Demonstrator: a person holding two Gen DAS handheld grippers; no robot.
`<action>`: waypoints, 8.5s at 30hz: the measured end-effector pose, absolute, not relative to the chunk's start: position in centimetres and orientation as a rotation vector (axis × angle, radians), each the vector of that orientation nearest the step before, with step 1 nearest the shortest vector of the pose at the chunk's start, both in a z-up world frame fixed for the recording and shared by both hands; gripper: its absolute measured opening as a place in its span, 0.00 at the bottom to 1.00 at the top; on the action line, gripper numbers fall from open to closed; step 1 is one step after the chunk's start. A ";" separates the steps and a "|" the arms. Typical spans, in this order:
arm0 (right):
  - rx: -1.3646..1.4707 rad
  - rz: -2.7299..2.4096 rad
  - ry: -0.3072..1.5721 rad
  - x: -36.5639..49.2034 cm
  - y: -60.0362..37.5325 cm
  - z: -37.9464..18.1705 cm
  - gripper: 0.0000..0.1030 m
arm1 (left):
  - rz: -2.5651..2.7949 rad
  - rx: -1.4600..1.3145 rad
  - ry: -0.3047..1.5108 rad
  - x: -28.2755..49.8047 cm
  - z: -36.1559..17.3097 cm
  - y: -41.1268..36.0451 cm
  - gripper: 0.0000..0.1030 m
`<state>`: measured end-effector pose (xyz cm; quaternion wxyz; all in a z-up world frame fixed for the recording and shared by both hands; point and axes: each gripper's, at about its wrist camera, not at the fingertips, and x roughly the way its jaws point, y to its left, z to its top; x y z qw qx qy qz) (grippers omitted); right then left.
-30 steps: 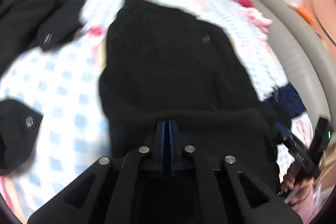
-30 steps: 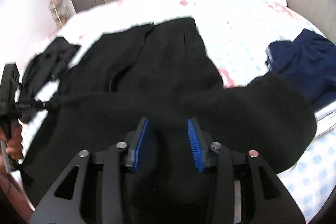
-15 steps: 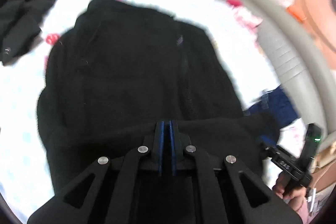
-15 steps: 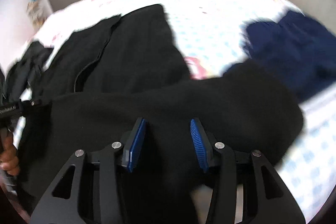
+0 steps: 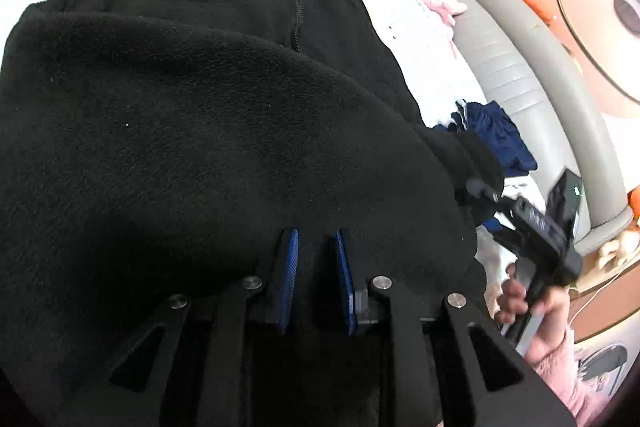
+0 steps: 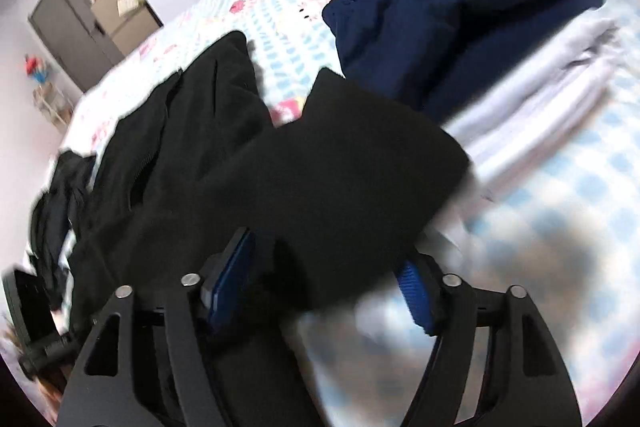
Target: Fold clothes
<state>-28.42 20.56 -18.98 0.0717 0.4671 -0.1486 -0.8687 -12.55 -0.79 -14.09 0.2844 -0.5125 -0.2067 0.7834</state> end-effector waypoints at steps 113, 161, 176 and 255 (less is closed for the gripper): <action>1.197 -2.311 0.161 -28.4 -0.5 -22.4 0.65 | 2.409 -1.413 -0.359 -14.0 -11.2 -7.9 0.19; 1.310 -2.333 -0.025 -34.7 -0.9 -22.9 0.66 | 2.438 -1.373 -0.246 -21.2 -13.9 -2.2 0.26; 1.189 -2.408 0.021 -19.9 5.1 -17.2 0.62 | 2.548 -1.226 -0.581 -7.6 -10.7 -8.8 0.37; 1.244 -2.334 -0.127 -6.9 9.8 -19.6 0.59 | 2.242 -1.385 -0.314 -0.6 -14.8 0.5 0.17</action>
